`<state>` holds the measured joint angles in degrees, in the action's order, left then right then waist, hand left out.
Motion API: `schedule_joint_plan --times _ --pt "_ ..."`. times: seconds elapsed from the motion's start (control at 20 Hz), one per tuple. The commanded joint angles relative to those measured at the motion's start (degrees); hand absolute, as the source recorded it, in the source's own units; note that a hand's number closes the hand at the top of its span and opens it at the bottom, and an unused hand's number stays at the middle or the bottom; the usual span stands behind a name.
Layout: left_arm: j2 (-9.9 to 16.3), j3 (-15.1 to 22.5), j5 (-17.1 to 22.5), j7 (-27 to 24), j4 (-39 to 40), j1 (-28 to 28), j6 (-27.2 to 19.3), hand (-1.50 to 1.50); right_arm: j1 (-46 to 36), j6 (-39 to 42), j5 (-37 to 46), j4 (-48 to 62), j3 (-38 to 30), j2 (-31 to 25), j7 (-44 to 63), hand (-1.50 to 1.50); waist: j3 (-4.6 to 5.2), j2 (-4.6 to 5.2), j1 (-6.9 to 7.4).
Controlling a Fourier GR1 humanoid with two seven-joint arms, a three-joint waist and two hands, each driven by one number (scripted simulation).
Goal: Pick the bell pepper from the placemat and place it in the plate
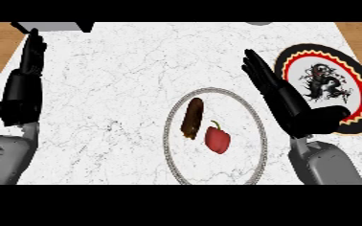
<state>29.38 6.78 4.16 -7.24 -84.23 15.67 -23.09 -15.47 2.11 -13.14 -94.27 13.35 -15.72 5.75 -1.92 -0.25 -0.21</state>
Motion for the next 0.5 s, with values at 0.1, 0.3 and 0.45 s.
schedule_joint_plan --times 0.1,0.3,0.45 --pt "0.5 4.0 1.4 0.3 -3.0 0.0 7.0 0.0 3.5 -3.8 -8.4 9.9 -4.9 2.5 13.6 -1.5 1.88 0.66 0.33" --pt "-2.1 9.7 4.0 0.6 -4.5 0.1 13.1 0.0 4.6 -0.7 3.0 18.6 1.7 -11.0 25.5 -1.5 2.8 2.03 1.61" --pt "-3.0 11.8 5.6 1.1 -3.9 -0.3 16.5 0.0 -1.2 1.3 7.4 18.5 5.7 -14.6 33.5 -1.5 2.38 0.88 2.11"
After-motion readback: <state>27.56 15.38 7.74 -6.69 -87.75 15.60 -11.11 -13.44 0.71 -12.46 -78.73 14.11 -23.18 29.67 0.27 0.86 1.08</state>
